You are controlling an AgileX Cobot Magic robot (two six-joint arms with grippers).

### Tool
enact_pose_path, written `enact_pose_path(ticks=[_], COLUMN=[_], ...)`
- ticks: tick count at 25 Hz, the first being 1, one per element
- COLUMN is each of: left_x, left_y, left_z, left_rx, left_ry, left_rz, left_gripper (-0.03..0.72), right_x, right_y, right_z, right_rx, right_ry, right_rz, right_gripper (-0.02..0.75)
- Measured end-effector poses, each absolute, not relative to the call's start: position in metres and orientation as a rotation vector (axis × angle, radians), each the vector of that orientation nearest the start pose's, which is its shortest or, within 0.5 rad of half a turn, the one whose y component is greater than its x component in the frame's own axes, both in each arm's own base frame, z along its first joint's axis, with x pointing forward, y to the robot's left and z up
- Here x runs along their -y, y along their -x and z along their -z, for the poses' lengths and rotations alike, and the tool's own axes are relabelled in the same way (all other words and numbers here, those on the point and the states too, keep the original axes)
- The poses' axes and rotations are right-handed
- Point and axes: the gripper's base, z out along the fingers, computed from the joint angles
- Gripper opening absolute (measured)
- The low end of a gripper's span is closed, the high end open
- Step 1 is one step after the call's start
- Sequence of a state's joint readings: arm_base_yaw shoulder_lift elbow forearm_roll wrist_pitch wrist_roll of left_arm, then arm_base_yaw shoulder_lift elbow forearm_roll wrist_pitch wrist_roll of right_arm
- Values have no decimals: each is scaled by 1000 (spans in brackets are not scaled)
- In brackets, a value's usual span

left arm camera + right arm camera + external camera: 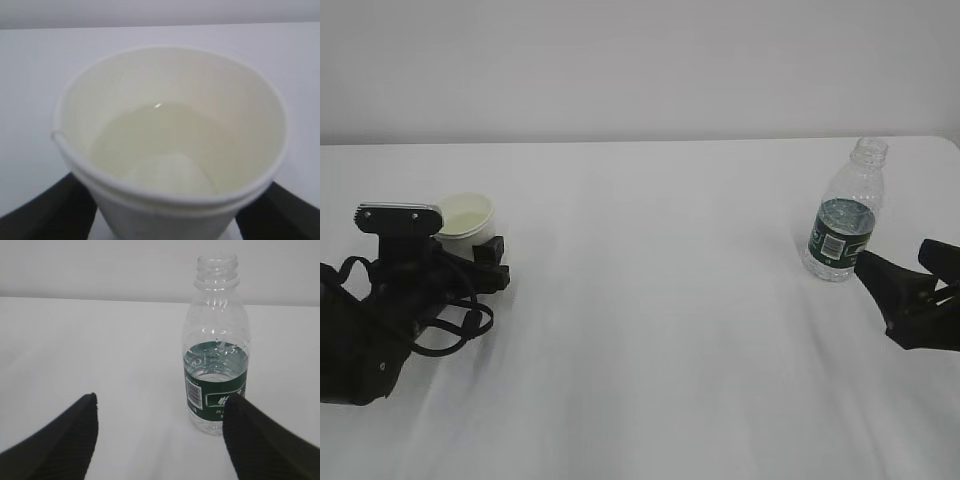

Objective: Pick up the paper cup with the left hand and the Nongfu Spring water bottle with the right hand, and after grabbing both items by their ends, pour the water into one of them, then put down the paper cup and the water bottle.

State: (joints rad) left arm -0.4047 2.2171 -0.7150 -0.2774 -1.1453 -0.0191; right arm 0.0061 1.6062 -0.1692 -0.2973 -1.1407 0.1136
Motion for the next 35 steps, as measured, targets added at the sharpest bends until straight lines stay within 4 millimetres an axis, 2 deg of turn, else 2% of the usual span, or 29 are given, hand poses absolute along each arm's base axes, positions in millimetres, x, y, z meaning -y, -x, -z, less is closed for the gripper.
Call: enact_pose_path(ticks=[13, 18, 27, 35], left_x=[108, 104, 92, 90], left_y=[-302, -286, -259, -255], left_z=[-71, -75, -87, -106], left_rx=[-1867, -1891, -1915, -1860], left_ry=[-121, -153, -155, -142], left_rz=[160, 167, 160, 176], left_gripper=[590, 590, 589, 589], right_x=[-27, -30, -30, -29], right_y=[-210, -209, -196, -199], right_z=[-144, -144, -136, -138], right_rx=[-1782, -1780, -1829, -1824], right_ry=[223, 270, 263, 221], right_rz=[-243, -266, -285, -296], right_gripper=[592, 591, 591, 591])
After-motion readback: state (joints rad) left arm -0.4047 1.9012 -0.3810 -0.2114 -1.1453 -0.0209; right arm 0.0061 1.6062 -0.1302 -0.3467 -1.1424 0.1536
